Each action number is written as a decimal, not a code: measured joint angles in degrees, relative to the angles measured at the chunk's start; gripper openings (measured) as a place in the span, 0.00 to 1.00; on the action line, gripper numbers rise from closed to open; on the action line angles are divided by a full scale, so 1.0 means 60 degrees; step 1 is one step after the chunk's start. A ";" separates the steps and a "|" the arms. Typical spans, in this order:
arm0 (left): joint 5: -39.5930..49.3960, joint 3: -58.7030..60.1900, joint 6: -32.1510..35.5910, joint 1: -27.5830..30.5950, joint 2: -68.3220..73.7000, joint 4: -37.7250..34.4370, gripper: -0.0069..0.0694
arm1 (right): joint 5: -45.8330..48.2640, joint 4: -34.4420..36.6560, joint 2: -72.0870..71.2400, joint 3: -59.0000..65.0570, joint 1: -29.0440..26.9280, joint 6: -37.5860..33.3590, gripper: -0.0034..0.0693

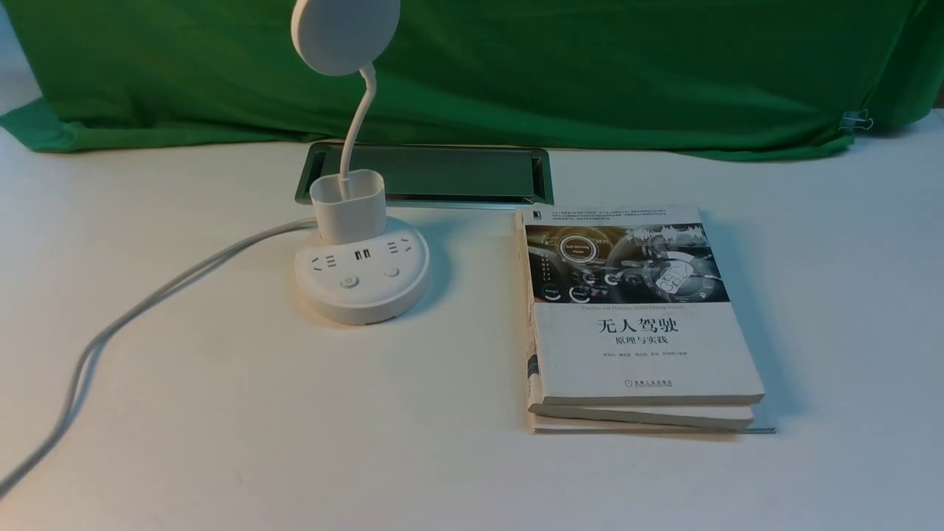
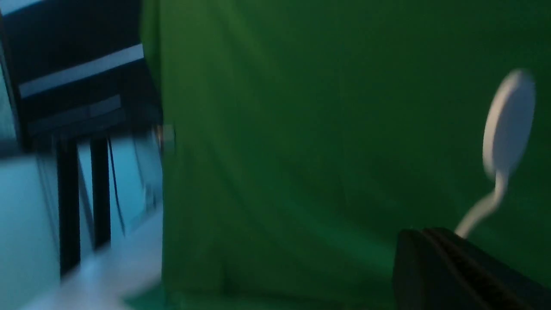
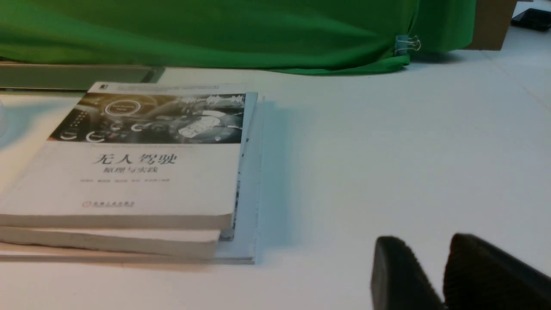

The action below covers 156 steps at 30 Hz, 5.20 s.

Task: Turn on the desk lamp on the white desktop with your hand.
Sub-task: 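Press the power button on the lamp base to turn the lamp on with the left gripper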

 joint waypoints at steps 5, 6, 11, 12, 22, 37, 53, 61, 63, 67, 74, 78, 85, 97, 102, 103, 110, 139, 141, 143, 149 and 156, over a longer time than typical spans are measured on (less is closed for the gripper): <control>-0.3621 0.0000 -0.0144 0.0000 0.0000 0.0078 0.09 | 0.0000 0.0000 0.0000 0.0000 0.0000 0.0000 0.37; -0.4175 0.0000 -0.0368 0.0000 -0.0003 0.0119 0.09 | 0.0000 0.0000 0.0000 0.0000 0.0000 0.0000 0.37; -0.4722 -0.0787 -0.2130 0.0000 -0.0039 0.0318 0.09 | 0.0000 0.0000 0.0000 0.0000 0.0000 0.0000 0.37; -0.4581 -0.1009 -0.2175 0.0000 -0.0039 0.0338 0.09 | 0.0000 0.0000 0.0000 0.0000 0.0000 0.0000 0.37; 0.6031 -0.6534 -0.2533 0.0000 0.2752 0.2344 0.09 | 0.0000 0.0000 0.0000 0.0000 0.0000 0.0000 0.37; 1.0575 -0.6254 0.4456 -0.0045 0.9517 -0.8823 0.09 | 0.0000 0.0000 0.0000 0.0000 0.0000 0.0000 0.37; 0.9475 -1.1879 -0.1542 -0.3869 1.6545 0.0257 0.09 | 0.0000 0.0000 0.0000 0.0000 0.0000 0.0000 0.37; 0.9357 -1.3662 -0.1461 -0.3869 1.8817 0.0800 0.09 | 0.0000 0.0000 0.0000 0.0000 0.0000 0.0000 0.37; 0.9136 -1.3921 -0.1459 -0.3875 1.9119 0.0800 0.09 | 0.0000 0.0000 0.0000 0.0000 0.0000 0.0000 0.37; 0.8953 -1.4158 -0.1451 -0.3880 1.9508 0.0956 0.09 | 0.0000 0.0000 0.0000 0.0000 0.0000 0.0000 0.38; 0.9083 -1.4221 -0.1451 -0.3880 1.9630 0.0858 0.09 | 0.0000 0.0000 0.0000 0.0000 0.0000 0.0000 0.37; 0.9229 -1.4245 -0.1441 -0.3880 1.9630 0.0477 0.09 | 0.0000 0.0000 0.0000 0.0000 0.0000 0.0000 0.37; 0.9515 -1.4339 -0.1426 -0.3880 1.9756 0.0179 0.09 | 0.0000 0.0000 0.0000 0.0000 0.0000 0.0000 0.37; 0.9340 -1.4533 -0.1543 -0.3880 1.9512 0.0715 0.09 | 0.0000 0.0000 0.0000 0.0000 0.0000 0.0000 0.38; 0.9158 -1.4597 -0.1567 -0.3880 1.9452 0.0893 0.09 | 0.0000 0.0000 0.0000 0.0000 0.0000 0.0000 0.37; 0.9158 -1.4597 -0.1567 -0.3880 1.9480 0.0893 0.09 | 0.0000 0.0000 0.0000 0.0000 0.0000 0.0000 0.37; 0.9253 -1.4607 -0.1573 -0.3880 1.9881 0.0879 0.09 | 0.0000 0.0000 0.0000 0.0000 0.0000 0.0000 0.37; 0.9391 -1.4383 -0.1552 -0.3887 1.9744 0.0732 0.09 | 0.0000 0.0000 0.0000 0.0000 0.0000 0.0000 0.38; 0.9391 -1.4383 -0.1561 -0.3887 1.9759 0.0693 0.09 | 0.0000 0.0000 0.0000 0.0000 0.0000 0.0000 0.38; 0.9403 -1.4395 -0.1554 -0.3887 1.9842 0.0677 0.09 | 0.0000 0.0000 0.0000 0.0000 0.0000 0.0000 0.38; 0.9400 -1.4402 -0.1532 -0.3887 1.9749 0.0649 0.09 | 0.0000 0.0000 0.0000 0.0000 0.0000 0.0000 0.38; 1.0576 -1.4251 -0.0983 -0.3887 1.8542 -0.0819 0.09 | 0.0000 0.0000 0.0000 0.0000 0.0000 0.0000 0.38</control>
